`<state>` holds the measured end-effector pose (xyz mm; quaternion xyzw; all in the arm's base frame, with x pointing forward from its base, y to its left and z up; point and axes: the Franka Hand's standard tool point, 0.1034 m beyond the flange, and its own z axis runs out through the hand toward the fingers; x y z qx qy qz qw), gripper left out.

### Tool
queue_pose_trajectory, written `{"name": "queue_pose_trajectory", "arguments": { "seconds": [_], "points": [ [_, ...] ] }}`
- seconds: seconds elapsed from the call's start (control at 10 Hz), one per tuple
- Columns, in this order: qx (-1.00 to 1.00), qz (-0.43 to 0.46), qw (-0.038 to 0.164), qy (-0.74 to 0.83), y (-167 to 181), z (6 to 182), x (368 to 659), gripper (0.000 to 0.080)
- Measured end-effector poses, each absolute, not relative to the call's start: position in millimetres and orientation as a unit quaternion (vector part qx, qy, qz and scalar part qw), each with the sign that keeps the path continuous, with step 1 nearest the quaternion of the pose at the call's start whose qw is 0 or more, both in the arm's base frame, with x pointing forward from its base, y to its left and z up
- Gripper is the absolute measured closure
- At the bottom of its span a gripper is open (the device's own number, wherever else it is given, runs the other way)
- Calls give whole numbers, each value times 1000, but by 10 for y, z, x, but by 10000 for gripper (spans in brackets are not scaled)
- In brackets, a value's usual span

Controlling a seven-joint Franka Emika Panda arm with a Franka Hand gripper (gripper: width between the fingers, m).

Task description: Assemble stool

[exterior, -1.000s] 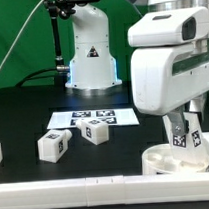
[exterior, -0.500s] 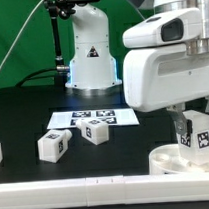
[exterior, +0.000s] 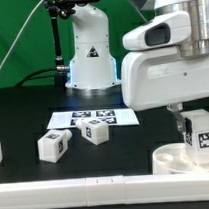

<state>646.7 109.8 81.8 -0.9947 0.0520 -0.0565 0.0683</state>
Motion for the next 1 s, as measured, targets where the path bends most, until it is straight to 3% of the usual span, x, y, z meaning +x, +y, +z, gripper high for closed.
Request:
{"name": "queue_pose_trajectory", "arguments": {
  "seconds": [1.0],
  "points": [
    [-864,-7,93,495,1201,791,6375,459]
  ]
}}
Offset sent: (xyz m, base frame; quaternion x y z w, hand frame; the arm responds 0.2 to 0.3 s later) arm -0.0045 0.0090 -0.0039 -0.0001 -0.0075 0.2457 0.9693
